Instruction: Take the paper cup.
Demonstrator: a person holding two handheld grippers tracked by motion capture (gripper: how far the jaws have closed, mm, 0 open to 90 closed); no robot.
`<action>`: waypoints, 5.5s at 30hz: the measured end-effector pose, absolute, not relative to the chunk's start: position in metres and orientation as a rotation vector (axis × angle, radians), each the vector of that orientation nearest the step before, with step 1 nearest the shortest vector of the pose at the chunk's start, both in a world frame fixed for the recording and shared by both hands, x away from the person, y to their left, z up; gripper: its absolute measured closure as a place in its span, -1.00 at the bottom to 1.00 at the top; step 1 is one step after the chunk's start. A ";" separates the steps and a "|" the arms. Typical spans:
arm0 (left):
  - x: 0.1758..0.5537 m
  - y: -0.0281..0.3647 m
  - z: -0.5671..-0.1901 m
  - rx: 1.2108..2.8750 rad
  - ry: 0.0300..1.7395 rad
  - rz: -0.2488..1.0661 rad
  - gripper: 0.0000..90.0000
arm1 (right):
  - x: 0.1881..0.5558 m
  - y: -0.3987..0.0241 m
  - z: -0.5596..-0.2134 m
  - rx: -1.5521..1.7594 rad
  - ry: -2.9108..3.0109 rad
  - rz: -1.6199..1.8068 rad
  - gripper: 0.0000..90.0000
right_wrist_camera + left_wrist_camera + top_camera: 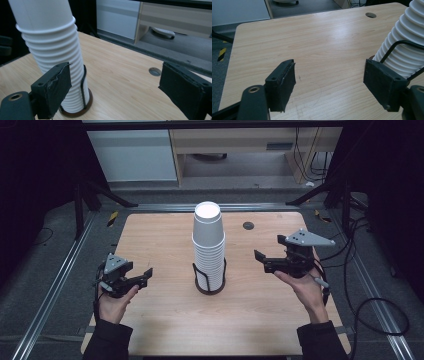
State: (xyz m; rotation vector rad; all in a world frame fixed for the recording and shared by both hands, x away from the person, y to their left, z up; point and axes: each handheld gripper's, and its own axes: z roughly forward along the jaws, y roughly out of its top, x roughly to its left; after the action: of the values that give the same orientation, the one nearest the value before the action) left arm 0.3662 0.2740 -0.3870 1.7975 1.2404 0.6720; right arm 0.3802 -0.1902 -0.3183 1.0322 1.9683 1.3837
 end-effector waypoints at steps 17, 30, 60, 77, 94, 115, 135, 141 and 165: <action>0.366 0.274 -0.385 1.827 1.259 0.694 -0.41 | 0.394 -0.135 -0.263 0.886 2.016 1.599 -0.81; 0.365 0.272 -0.386 1.824 1.246 0.678 -0.50 | 0.410 -0.080 -0.261 0.816 2.088 1.595 -0.84; 0.367 0.268 -0.388 1.838 1.227 0.640 -0.56 | 0.439 -0.042 -0.292 0.867 2.118 1.498 -0.74; 0.368 0.267 -0.390 1.850 1.229 0.630 -0.56 | 0.435 -0.043 -0.287 0.860 2.154 1.446 -0.70; 0.369 0.270 -0.391 1.856 1.237 0.626 -0.56 | 0.435 -0.040 -0.284 0.857 2.180 1.411 -0.70; 0.370 0.270 -0.392 1.861 1.238 0.618 -0.56 | 0.436 -0.040 -0.284 0.821 2.187 1.423 -0.70; 0.371 0.268 -0.394 1.884 1.226 0.599 -0.56 | 0.427 -0.044 -0.232 0.741 2.099 1.479 -0.64; 0.370 0.268 -0.394 1.885 1.223 0.590 -0.56 | 0.424 -0.048 -0.209 0.711 2.067 1.490 -0.64; 0.370 0.261 -0.394 1.935 1.173 0.563 -0.55 | 0.398 -0.130 -0.192 0.665 2.046 1.441 -0.66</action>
State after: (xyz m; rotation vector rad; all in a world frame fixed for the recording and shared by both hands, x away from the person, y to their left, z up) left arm 0.3698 0.2605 -0.3943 1.9354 1.1734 0.5631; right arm 0.3977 -0.1300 -0.1920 0.6653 2.0464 1.4408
